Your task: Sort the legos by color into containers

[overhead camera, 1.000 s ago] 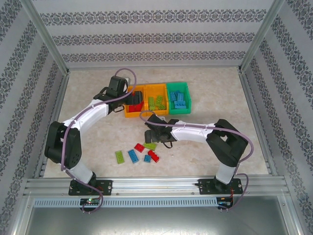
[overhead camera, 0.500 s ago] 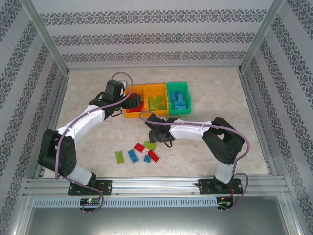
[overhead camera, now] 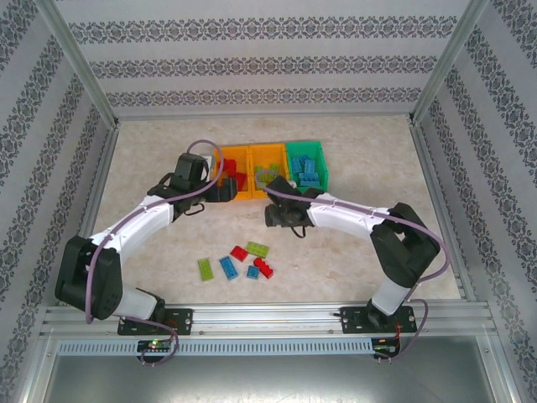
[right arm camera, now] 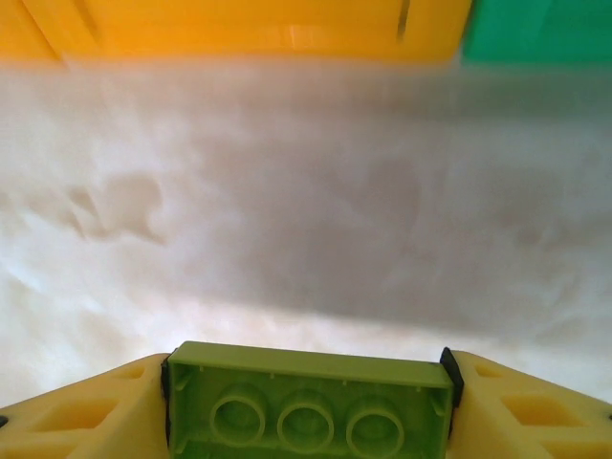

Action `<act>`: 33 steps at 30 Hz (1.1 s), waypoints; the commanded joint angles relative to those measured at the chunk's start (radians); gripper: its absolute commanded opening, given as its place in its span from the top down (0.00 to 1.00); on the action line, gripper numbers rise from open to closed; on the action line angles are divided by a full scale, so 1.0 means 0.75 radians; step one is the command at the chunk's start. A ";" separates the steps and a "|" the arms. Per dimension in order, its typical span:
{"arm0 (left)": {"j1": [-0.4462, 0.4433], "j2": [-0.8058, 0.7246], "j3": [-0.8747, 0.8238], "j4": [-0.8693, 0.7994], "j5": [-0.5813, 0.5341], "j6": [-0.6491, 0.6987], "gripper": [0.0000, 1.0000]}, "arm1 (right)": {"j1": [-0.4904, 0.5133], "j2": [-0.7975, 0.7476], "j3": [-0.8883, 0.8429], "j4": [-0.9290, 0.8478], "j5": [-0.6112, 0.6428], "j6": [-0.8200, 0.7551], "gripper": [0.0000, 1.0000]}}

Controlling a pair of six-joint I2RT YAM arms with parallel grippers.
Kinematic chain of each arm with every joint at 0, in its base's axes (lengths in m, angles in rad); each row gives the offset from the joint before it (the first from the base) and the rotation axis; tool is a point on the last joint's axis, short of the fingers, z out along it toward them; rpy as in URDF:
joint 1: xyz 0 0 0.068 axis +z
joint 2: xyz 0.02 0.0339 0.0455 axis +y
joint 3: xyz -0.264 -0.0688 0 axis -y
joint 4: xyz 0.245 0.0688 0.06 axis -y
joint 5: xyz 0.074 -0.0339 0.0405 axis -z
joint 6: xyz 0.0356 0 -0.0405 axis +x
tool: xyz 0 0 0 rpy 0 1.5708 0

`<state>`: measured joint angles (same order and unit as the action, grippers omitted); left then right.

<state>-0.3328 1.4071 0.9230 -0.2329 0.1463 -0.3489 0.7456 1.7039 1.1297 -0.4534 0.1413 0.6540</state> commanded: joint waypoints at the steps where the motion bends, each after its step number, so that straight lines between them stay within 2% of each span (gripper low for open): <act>1: -0.027 -0.061 -0.053 -0.005 -0.031 0.020 0.00 | -0.060 -0.020 0.125 -0.015 0.006 -0.094 0.37; 6: -0.042 -0.138 -0.130 -0.083 -0.127 -0.030 0.00 | -0.162 0.089 0.287 0.003 -0.046 -0.123 0.37; 14: -0.063 -0.159 -0.164 -0.351 -0.291 -0.236 0.00 | -0.222 0.334 0.565 -0.010 -0.058 -0.160 0.36; 20: -0.120 -0.159 -0.180 -0.484 -0.285 -0.293 0.00 | -0.249 0.457 0.674 -0.022 -0.066 -0.147 0.33; 24: -0.154 -0.138 -0.190 -0.557 -0.284 -0.319 0.00 | -0.250 0.493 0.712 -0.042 -0.062 -0.159 0.26; 29: -0.191 -0.135 -0.239 -0.592 -0.286 -0.408 0.00 | -0.250 0.479 0.708 -0.040 -0.081 -0.158 0.16; 33: -0.256 -0.141 -0.271 -0.624 -0.253 -0.505 0.00 | -0.249 0.445 0.697 -0.026 -0.092 -0.155 0.14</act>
<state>-0.4889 1.3010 0.7319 -0.6273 -0.0517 -0.6449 0.5648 2.0533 1.6409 -0.4519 0.0814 0.5423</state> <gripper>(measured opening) 0.996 0.860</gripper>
